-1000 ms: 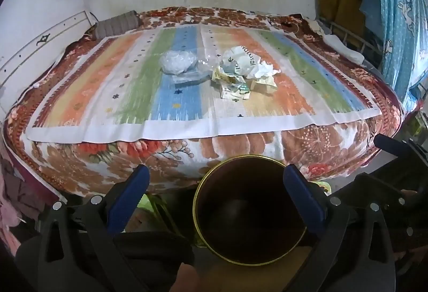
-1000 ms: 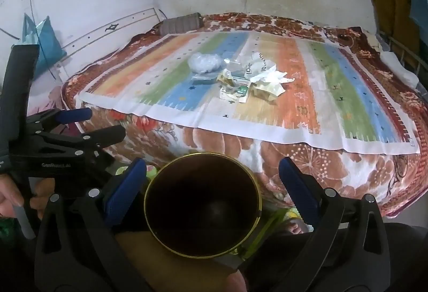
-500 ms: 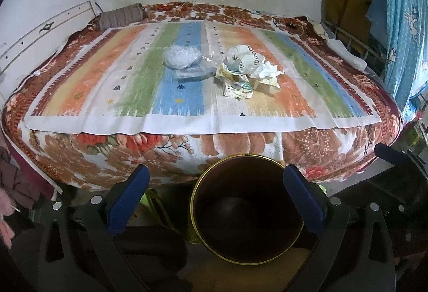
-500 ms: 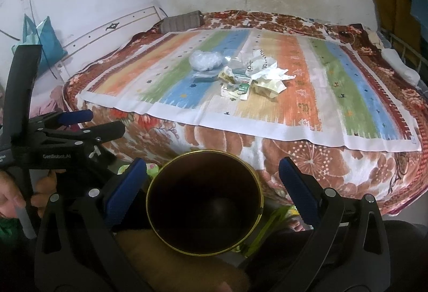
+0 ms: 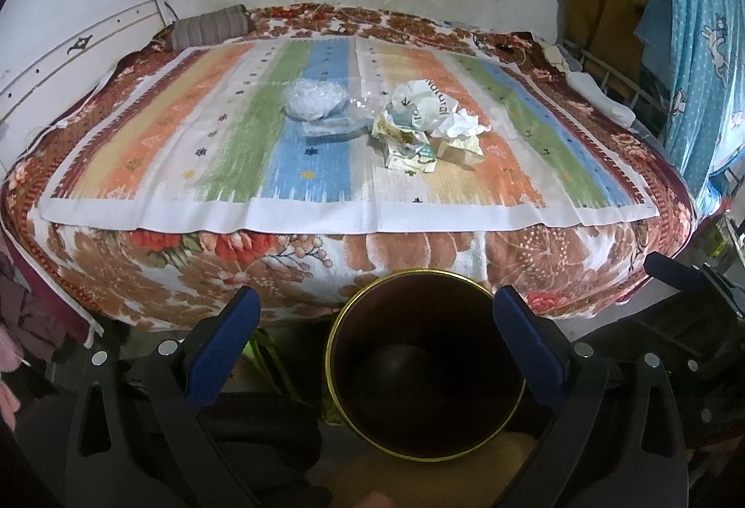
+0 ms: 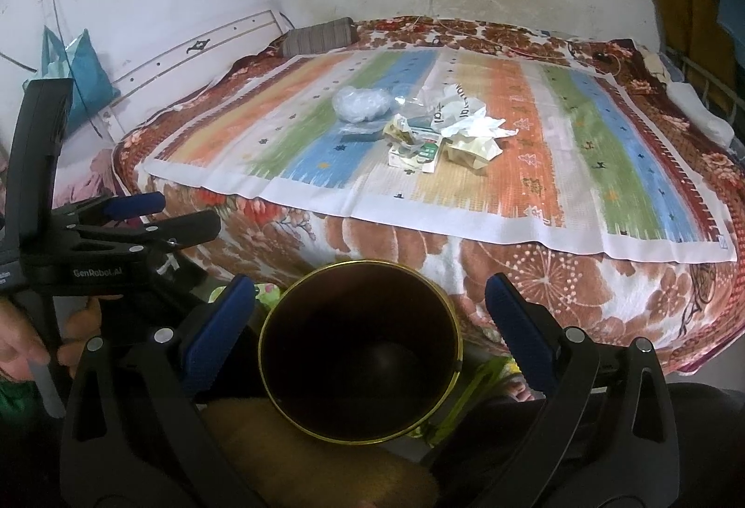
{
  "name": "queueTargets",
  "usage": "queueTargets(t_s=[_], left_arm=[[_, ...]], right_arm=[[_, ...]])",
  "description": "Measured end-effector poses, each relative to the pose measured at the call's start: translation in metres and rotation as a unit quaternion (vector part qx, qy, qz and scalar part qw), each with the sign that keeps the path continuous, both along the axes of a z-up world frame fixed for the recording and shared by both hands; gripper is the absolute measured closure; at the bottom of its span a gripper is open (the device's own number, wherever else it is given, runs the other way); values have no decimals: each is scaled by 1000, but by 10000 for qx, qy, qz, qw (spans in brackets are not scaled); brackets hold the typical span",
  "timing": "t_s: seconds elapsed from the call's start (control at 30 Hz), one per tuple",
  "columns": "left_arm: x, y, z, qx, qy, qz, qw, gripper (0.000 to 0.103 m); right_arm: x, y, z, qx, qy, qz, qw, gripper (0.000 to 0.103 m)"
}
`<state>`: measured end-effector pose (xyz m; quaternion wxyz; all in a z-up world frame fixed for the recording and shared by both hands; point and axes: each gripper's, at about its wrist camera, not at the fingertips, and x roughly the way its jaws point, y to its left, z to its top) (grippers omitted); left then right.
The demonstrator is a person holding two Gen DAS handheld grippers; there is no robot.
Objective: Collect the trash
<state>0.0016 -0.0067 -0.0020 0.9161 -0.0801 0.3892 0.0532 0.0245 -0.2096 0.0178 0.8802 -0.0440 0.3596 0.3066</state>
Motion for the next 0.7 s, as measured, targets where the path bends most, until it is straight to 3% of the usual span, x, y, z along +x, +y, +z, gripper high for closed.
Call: queueTargets(t_s=[0.27, 0.7], left_arm=[[3, 1, 2, -22, -61, -111, 9999, 6], [3, 24, 6, -723, -225, 153, 9970, 6]], right_arm=[[-1, 0, 0, 50, 30, -26, 10000, 9], [1, -2, 4, 145, 148, 63, 9998, 9]])
